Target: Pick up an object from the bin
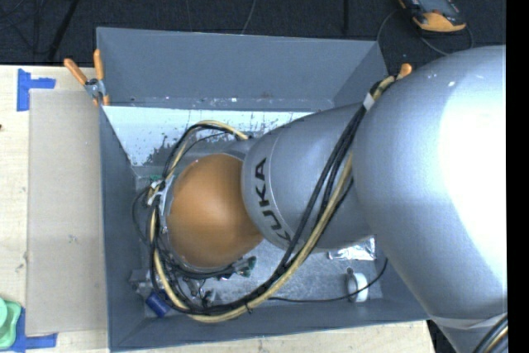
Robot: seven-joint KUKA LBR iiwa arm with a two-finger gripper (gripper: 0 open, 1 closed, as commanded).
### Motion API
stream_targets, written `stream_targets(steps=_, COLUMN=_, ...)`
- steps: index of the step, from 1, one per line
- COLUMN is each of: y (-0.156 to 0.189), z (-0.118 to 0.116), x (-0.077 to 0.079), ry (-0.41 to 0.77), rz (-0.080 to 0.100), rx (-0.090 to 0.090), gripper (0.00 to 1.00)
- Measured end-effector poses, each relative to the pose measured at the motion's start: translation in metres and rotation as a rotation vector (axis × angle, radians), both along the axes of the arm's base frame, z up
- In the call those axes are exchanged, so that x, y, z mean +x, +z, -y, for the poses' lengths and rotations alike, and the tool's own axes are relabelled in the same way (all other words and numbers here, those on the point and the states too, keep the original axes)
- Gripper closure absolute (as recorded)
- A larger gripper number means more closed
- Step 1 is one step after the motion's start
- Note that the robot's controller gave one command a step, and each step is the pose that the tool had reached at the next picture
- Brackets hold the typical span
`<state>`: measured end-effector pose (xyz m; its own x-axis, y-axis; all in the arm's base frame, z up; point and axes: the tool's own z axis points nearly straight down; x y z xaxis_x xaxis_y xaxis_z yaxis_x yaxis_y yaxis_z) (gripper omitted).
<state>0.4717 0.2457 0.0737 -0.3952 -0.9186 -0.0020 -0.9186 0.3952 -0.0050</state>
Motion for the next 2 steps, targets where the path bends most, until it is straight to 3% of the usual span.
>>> stream_targets(steps=1, y=0.000, z=0.000, x=0.000, ry=-0.003, rz=-0.001, rx=0.003, gripper=1.00)
stream_targets(steps=2, y=0.205, z=0.000, x=0.004, ry=0.018, rz=0.002, rx=0.005, gripper=1.00)
